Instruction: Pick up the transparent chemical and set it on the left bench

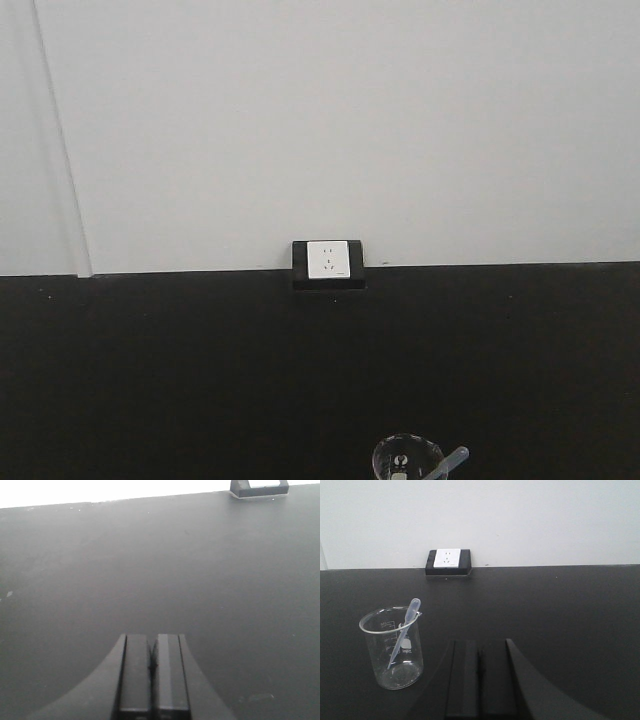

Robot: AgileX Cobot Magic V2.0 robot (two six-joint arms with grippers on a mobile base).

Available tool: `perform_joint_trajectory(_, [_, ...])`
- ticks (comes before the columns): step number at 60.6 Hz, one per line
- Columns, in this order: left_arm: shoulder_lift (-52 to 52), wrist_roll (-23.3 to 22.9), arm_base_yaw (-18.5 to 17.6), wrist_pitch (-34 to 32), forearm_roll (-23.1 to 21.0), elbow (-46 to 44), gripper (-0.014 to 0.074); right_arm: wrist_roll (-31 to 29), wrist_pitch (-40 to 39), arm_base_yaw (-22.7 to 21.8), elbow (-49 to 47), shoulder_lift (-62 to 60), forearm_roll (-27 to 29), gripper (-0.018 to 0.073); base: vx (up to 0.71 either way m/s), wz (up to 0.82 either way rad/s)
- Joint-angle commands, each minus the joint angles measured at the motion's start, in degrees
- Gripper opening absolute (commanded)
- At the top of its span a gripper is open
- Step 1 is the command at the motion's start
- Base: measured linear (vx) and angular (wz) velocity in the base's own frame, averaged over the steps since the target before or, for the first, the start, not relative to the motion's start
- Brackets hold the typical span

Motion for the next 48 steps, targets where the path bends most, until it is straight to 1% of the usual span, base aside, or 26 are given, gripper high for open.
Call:
perform_joint_trajectory(1, [-1.1, -0.45, -0.1, -4.49, -0.04, 0.93, -0.0004, -0.35, -4.88, -0.29, 0.5, -0.74, 0.0, -0.0008, 0.0, 0.0])
perform_joint_trajectory(11, [-1.1, -0.45, -0.1, -4.49, -0.04, 0.93, -0.0004, -0.35, -4.92, -0.29, 0.5, -0.74, 0.0, -0.0008, 0.0, 0.0])
perform_joint_trajectory(19, [-1.1, -0.45, -0.1, -4.49, -0.04, 0.93, -0.0004, -0.35, -5.44, -0.29, 0.11, -0.74, 3.58, -0.0008, 0.0, 0.0])
perform_joint_trajectory(28, [-1.1, -0.45, -0.1, -4.49, -0.04, 0.93, -0.0004, -0.35, -4.79, -0.29, -3.21, -0.63, 4.42, -0.0008, 0.0, 0.0])
perform_joint_trajectory(34, [-1.1, -0.45, -0.1, -4.49, -0.04, 0.93, -0.0004, -0.84, -4.64, -0.29, -8.3, 1.3, 4.42, -0.0008, 0.0, 0.0])
perform_joint_trajectory(38, [-1.1, -0.45, -0.1, -4.49, -0.04, 0.93, -0.0004, -1.05, -4.7, -0.29, -13.17, 4.7, 4.3, -0.0008, 0.0, 0.0])
perform_joint_trajectory(48, [-1.1, -0.45, -0.1, -4.49, -0.04, 0.93, -0.0004, -3.36, -5.88, -0.29, -26.18, 18.21, 4.21, -0.0008, 0.0, 0.0])
